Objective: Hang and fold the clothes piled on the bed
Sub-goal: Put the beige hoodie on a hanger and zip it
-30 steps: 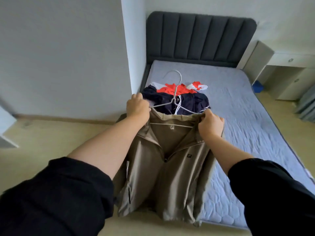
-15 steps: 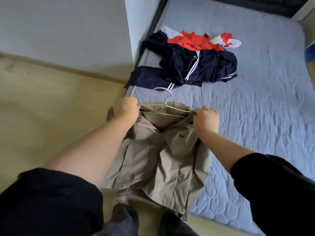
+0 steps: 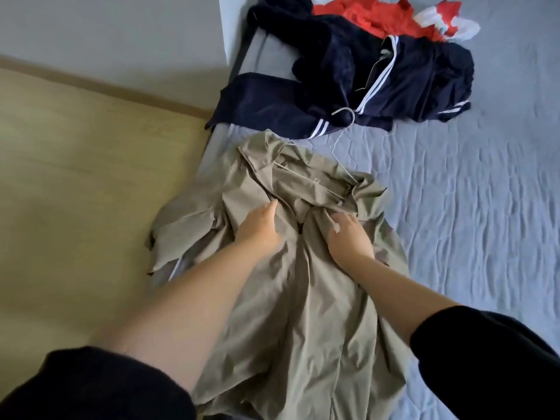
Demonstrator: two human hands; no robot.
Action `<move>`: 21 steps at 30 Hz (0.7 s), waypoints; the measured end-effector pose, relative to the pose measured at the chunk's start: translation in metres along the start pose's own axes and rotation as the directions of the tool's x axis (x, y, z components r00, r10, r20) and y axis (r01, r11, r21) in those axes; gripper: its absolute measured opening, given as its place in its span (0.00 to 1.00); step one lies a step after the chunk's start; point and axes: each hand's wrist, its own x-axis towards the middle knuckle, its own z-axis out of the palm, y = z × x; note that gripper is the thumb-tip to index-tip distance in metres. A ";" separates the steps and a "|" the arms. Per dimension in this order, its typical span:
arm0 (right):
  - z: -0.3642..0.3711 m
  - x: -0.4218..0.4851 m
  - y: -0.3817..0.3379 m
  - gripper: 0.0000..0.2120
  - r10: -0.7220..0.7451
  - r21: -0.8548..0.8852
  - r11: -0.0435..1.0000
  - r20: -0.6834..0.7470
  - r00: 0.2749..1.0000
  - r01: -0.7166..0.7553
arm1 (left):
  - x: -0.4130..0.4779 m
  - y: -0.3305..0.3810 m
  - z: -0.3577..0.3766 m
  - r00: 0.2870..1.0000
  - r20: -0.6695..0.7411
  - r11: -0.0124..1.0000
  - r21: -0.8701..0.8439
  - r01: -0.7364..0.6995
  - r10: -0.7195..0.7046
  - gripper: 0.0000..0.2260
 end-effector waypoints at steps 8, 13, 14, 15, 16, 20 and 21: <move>0.078 0.048 0.009 0.15 -0.043 -0.026 0.999 0.111 0.993 0.046 | 0.048 -0.048 0.090 0.986 0.168 0.992 0.122 0.003 -0.023 0.34; 0.098 0.097 0.016 0.19 -0.077 -0.065 0.994 0.128 0.989 0.086 | 0.072 -0.059 0.132 0.967 0.254 0.997 -0.071 0.031 -0.012 0.38; 0.102 0.102 0.018 0.19 -0.074 -0.096 0.992 0.147 0.986 0.088 | 0.073 -0.060 0.137 0.969 0.246 0.996 -0.082 0.040 -0.019 0.38; 0.105 0.105 0.019 0.19 -0.078 -0.125 0.987 0.165 0.983 0.099 | 0.072 -0.061 0.140 0.972 0.232 0.996 -0.077 0.048 -0.029 0.39; 0.108 0.107 0.019 0.17 -0.088 -0.153 0.981 0.180 0.980 0.116 | 0.072 -0.062 0.142 0.975 0.220 0.997 -0.063 0.050 -0.035 0.39; 0.109 0.105 0.017 0.04 -0.079 -0.174 0.979 0.141 0.987 0.103 | 0.070 -0.062 0.137 0.983 0.180 0.998 -0.042 0.042 -0.034 0.39; 0.107 0.104 0.015 0.03 -0.080 -0.175 0.979 0.131 0.988 0.103 | 0.070 -0.060 0.135 0.984 0.171 0.997 -0.062 0.054 -0.042 0.39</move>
